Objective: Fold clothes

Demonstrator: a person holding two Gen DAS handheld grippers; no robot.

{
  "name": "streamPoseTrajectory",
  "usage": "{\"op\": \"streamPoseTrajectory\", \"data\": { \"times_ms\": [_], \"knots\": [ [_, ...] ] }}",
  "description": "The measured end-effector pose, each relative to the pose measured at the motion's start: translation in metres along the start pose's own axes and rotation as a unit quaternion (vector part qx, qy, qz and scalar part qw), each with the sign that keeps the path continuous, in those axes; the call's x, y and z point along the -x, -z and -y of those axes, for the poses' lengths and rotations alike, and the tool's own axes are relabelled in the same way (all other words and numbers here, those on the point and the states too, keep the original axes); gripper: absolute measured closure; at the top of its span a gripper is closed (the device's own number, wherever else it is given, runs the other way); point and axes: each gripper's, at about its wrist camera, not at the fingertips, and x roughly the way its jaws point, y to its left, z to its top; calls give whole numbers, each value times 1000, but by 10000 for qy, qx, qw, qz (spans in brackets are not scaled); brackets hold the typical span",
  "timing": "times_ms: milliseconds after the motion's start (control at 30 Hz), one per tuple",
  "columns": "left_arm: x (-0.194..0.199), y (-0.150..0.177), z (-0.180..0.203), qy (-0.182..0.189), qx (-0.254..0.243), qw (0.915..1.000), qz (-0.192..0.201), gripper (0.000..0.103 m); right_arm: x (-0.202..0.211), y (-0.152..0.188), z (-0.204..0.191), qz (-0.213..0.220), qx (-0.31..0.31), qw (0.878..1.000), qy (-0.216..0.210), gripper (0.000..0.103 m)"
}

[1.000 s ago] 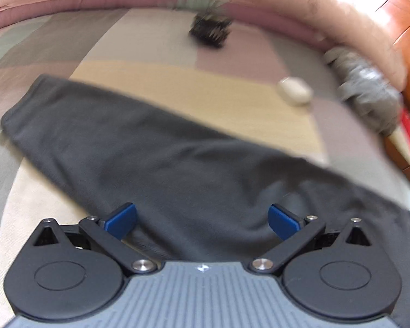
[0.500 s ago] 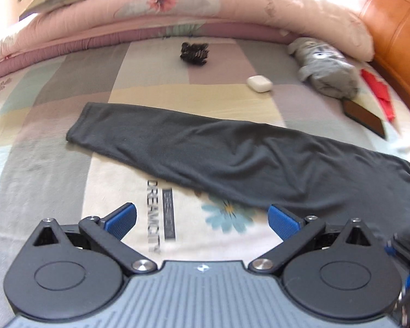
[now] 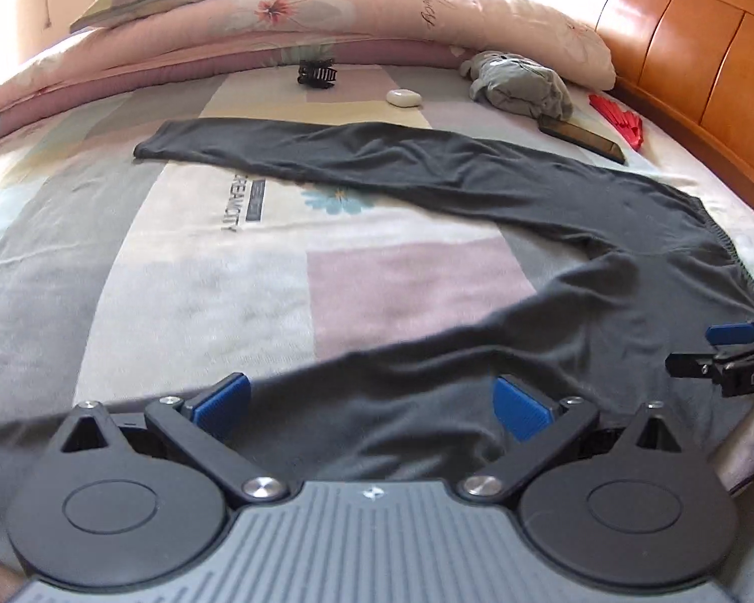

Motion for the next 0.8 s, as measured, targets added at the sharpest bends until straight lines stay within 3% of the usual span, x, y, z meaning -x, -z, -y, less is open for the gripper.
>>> {"op": "streamPoseTrajectory", "data": {
  "times_ms": [100, 167, 267, 467, 700, 800],
  "knots": [
    [-9, 28, 28, -767, -455, 9960, 103, 1, -1, 13, -7, 78, 140, 9994, 300, 0],
    [-9, 37, 37, -719, -557, 9958, 113, 1, -3, 16, -16, 63, 390, 9980, 499, 0],
    [-6, 43, 41, -673, -508, 9964, 131, 1, -6, 12, -19, -28, 292, 9979, 583, 0],
    [1, 63, 22, -102, 39, 9999, -32, 1, -8, 6, -22, -240, 103, 9967, 765, 0],
    [21, 48, -16, -216, 48, 9989, 421, 1, -7, 8, -25, -240, 15, 9957, 890, 0],
    [7, 50, -32, -357, 201, 9990, 176, 1, -6, 11, -26, -159, 20, 9959, 893, 0]
  ]
}}
